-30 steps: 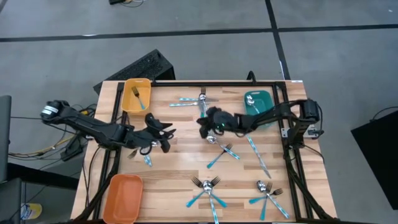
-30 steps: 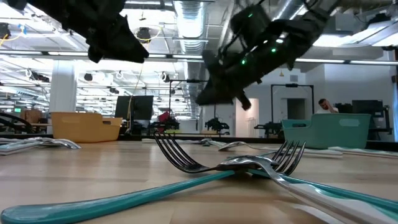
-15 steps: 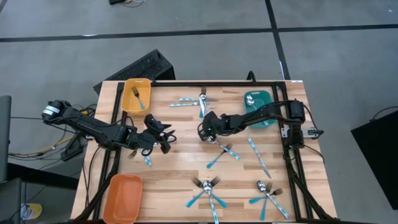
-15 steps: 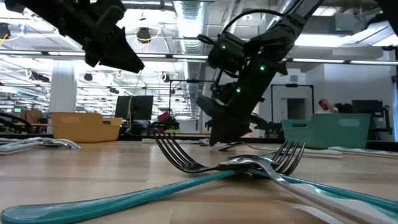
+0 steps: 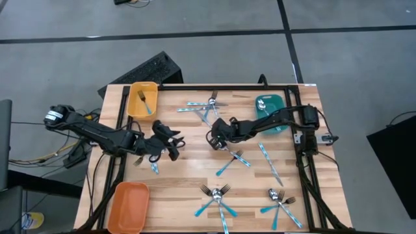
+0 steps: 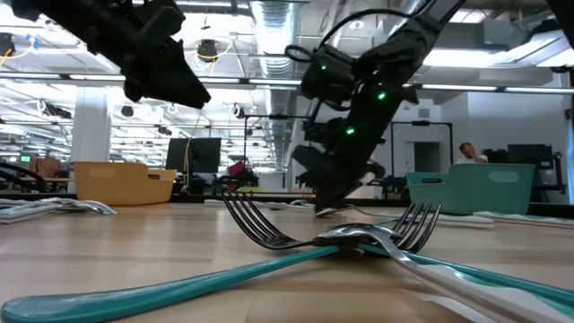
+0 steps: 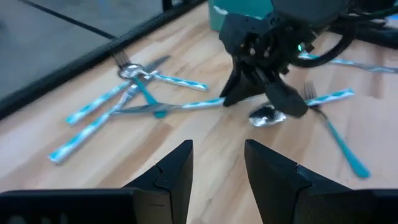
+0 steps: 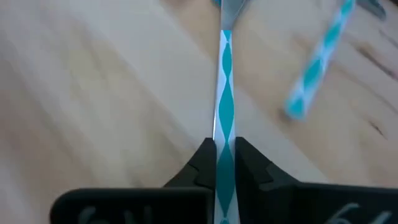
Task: Sort silverware by color (type)
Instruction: Put the white-blue table knife into the orange bin
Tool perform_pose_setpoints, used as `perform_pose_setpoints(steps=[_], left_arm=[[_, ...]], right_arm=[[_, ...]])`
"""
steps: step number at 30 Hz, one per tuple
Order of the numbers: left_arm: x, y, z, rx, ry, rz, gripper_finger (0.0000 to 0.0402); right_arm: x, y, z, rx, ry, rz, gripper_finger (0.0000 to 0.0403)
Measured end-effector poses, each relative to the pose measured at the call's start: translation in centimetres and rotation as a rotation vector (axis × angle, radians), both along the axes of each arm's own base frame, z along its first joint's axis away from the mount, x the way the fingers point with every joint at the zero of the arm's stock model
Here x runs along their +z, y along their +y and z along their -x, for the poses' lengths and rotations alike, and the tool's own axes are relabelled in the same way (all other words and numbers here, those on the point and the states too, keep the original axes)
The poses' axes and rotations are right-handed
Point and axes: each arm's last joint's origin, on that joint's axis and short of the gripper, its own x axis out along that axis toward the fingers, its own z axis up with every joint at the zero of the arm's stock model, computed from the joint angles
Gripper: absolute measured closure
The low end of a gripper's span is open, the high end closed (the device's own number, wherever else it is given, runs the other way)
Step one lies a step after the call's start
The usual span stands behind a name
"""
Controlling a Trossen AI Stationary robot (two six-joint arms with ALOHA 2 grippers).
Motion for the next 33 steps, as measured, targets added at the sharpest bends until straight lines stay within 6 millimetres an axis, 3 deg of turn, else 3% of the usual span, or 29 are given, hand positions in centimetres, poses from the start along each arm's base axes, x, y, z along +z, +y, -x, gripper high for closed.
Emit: perform_pose_setpoints(steps=[5,11,17,26,33], left_arm=[[-0.1,-0.1,-0.9,0.003,-0.047,0.02,0.027],[-0.1,0.1,-1.5,-0.013,-0.075,0.025,0.027],[0.8,1.0,-2.1,-0.029,-0.148,-0.006,0.0251],[1.8,2.2,-2.6,0.006,-0.236,-0.047,0.0175],[2.1,2.5,-2.6,0.078,-0.268,-0.07,0.0182]], right_arm=[[3.0,0.2,1.7,0.015,-0.192,0.027,0.0365],[3.4,1.3,3.8,0.09,-0.514,0.067,0.0365],[3.3,3.1,3.7,0.192,-0.731,0.176,0.0365],[3.7,6.2,1.4,0.266,-0.688,0.421,0.0365],[4.2,7.6,1.0,0.305,-0.626,0.561,0.0365]])
